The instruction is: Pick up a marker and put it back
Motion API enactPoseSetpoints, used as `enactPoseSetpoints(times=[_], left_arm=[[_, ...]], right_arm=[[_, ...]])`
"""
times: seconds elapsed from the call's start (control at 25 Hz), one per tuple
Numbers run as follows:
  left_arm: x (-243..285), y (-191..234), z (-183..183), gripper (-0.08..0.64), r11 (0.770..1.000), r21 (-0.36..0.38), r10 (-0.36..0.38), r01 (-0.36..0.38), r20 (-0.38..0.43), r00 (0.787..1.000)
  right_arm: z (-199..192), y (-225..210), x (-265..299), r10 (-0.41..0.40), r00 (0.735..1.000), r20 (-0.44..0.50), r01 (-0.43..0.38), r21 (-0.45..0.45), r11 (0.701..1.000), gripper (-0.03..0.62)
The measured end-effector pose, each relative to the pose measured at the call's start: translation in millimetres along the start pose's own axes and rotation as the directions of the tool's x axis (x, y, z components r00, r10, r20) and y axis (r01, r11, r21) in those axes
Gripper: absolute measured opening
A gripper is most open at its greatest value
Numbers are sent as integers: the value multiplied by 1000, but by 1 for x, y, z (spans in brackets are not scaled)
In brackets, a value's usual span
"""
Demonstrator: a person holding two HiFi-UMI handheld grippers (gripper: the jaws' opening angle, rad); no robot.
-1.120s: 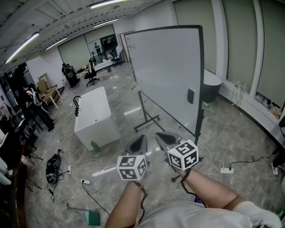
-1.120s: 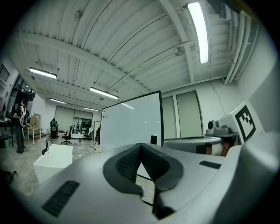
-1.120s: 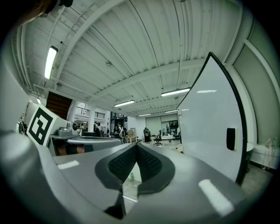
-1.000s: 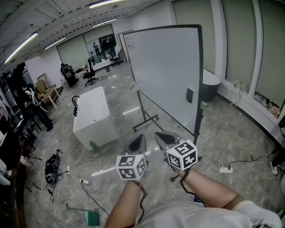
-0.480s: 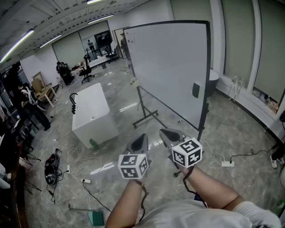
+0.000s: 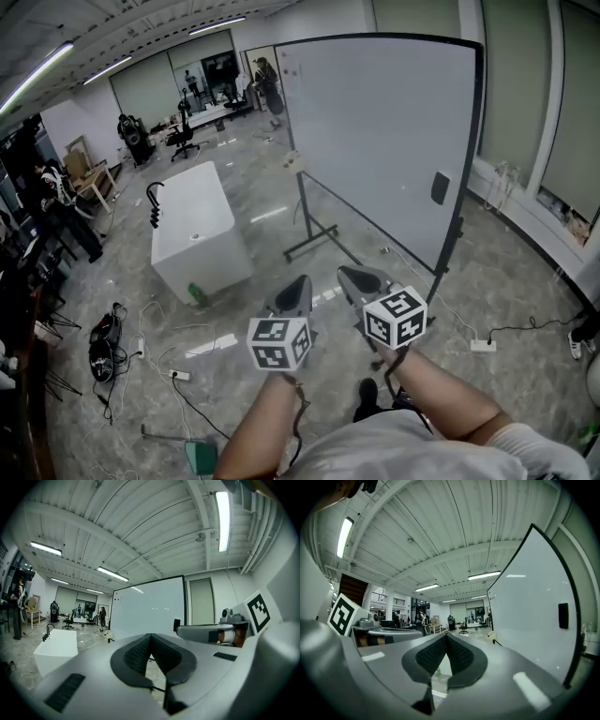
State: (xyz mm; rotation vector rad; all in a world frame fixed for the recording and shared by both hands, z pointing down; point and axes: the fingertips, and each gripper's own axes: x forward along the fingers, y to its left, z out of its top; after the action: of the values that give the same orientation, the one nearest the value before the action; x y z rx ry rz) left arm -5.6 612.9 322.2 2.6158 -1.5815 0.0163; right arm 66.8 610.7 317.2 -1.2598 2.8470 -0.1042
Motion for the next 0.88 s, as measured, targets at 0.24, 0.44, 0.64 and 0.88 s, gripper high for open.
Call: enactPoseSetpoints(times=[0.24, 0.44, 0.64, 0.88], left_arm=[[66, 51, 5, 5, 1000, 6, 3, -3, 5, 1000], [172, 107, -13, 5, 1000, -8, 23, -23, -22, 999], [291, 173, 2, 5, 996, -10, 91, -91, -24, 996], [409, 243, 11, 5, 991, -12, 131, -132, -32, 991]], right_arm=[[-4, -48, 78, 13, 1000, 11, -13, 19, 1000, 2], [-16, -131, 166, 41, 999, 10, -41, 34, 999, 2], [-14, -227, 265, 77, 997, -6, -77, 44, 996, 2], [-21, -314, 368, 121, 992, -42, -118, 70, 991, 2]])
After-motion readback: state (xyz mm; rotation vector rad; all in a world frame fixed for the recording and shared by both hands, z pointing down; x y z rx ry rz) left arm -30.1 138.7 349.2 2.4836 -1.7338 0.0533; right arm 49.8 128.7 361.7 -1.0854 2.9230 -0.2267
